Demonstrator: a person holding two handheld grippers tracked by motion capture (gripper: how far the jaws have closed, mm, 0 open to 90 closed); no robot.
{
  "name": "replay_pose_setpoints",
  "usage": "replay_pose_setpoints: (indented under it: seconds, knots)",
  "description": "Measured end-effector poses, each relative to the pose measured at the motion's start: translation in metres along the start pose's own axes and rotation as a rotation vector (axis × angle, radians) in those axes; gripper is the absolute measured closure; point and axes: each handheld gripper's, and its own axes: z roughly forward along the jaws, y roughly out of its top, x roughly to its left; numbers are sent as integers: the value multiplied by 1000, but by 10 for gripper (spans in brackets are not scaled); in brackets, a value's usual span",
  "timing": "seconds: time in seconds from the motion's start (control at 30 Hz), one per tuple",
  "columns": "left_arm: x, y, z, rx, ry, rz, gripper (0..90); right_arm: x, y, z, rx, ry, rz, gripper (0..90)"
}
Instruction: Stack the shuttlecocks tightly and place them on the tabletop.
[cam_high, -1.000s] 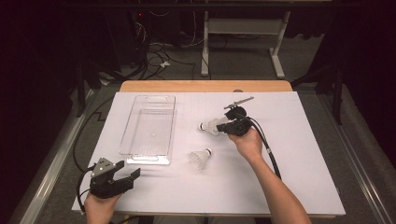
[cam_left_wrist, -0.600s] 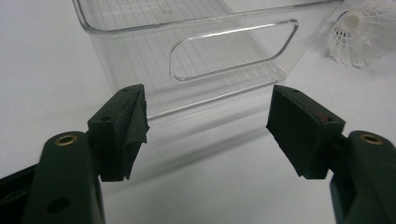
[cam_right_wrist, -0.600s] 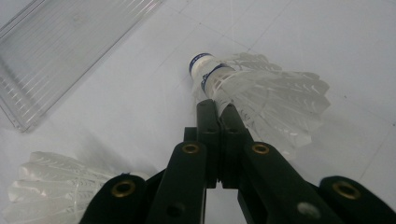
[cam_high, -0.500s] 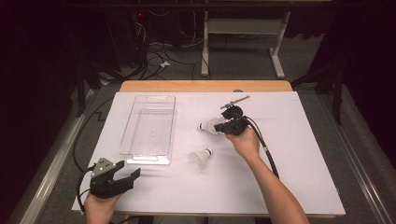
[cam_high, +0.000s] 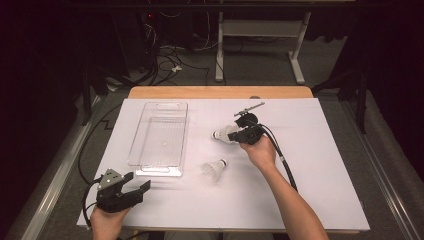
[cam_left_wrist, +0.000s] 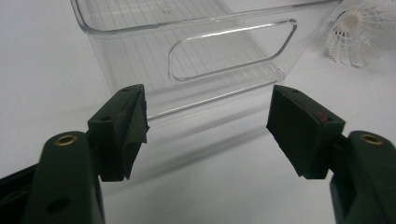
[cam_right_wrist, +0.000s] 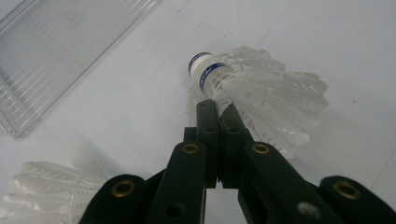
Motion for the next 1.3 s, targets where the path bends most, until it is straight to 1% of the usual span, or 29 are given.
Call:
replay_pose_setpoints:
  seconds: [0.37,0.7,1.0,1.13,1.3]
  knots:
    - [0,0,0,2,-2,-2,297,-5,-2,5,18,-15,13,897]
    - [0,0,0,2,-2,-1,297,-7,-3,8,19,-19,25,893]
    - [0,0,-1,1,-5,1,297,-8,-5,9,23,-26,26,844]
    - [1,0,0,3,-6,-1,297,-9,-5,8,23,-27,41,821]
    - [0,0,0,2,-5,3,296,-10,-5,5,16,-30,41,787]
